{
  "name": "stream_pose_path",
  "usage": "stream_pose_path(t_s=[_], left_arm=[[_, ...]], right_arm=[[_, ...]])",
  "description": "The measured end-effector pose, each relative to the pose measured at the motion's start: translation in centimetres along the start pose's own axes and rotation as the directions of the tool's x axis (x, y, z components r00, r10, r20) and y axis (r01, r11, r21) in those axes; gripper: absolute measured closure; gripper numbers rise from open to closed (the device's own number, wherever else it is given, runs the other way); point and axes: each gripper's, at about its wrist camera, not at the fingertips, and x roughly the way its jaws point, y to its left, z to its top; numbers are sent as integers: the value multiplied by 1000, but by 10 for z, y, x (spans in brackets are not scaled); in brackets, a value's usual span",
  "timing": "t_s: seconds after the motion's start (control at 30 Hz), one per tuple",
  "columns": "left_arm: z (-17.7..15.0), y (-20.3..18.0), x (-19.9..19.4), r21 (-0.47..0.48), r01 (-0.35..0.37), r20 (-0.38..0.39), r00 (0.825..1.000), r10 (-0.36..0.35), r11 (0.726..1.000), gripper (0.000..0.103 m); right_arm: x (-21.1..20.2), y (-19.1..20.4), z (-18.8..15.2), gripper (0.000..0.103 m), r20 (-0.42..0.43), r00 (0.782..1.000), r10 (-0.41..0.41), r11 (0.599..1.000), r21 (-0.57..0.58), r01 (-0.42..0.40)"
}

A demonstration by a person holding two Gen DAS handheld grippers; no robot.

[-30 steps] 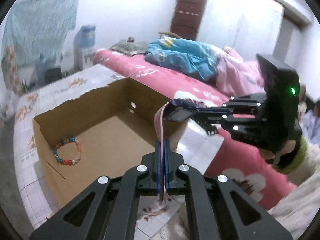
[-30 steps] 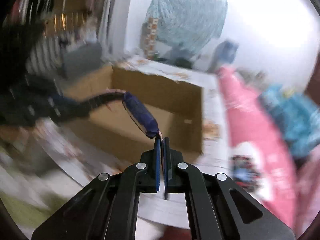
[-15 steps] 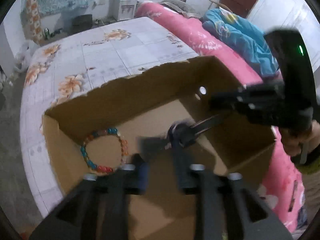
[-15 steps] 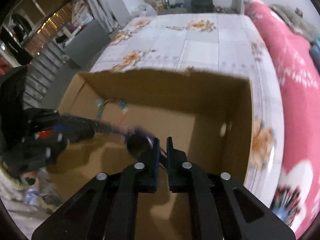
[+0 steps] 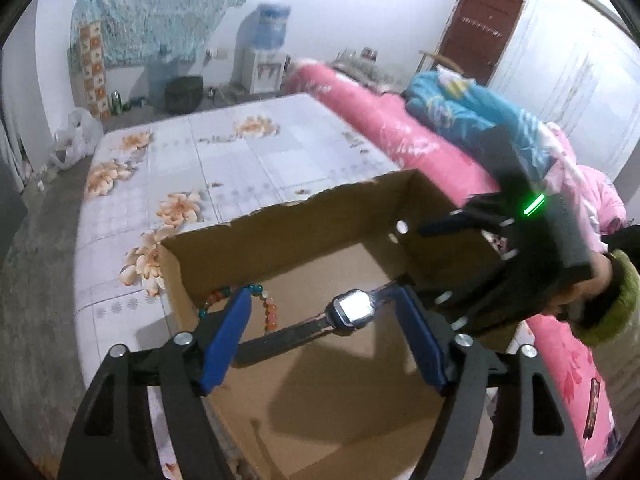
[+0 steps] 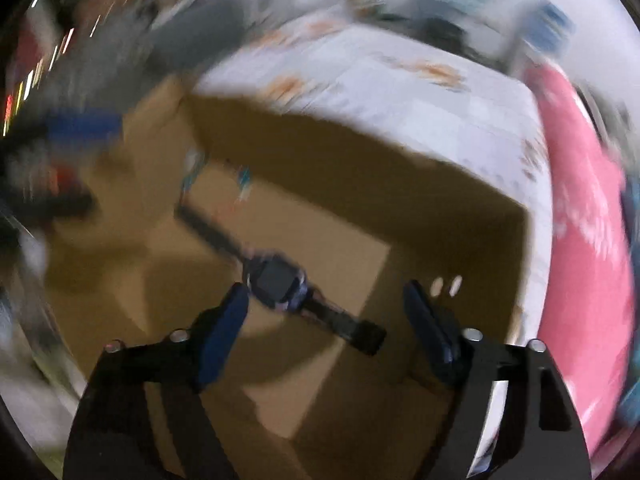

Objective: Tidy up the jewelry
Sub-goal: 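Carry the watch over the box with both grippers and release it inside, then withdraw both open grippers up from the box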

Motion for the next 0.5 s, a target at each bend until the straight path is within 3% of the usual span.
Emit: stream_pose_path(t_s=[0.17,0.3,0.37,0.5], left_arm=[[-26,1,-32,7,1,47,999,-1,1000,27],[-47,6,-56,13,-12,91,996,11,1000,27],[-56,10,-63,11,-20,104,994,18,1000,27],[-75,14,-79,33,-86,146,986,81,996,27]], right_arm=[[47,16,10,26,-207,978,-39,994,-110,17],[73,13,19,26,-303,937,-172,975,-189,118],[75,9,24,26,-297,936,-188,970,-204,130],[72,2,34,33,-207,906,-369,918,-230,322]])
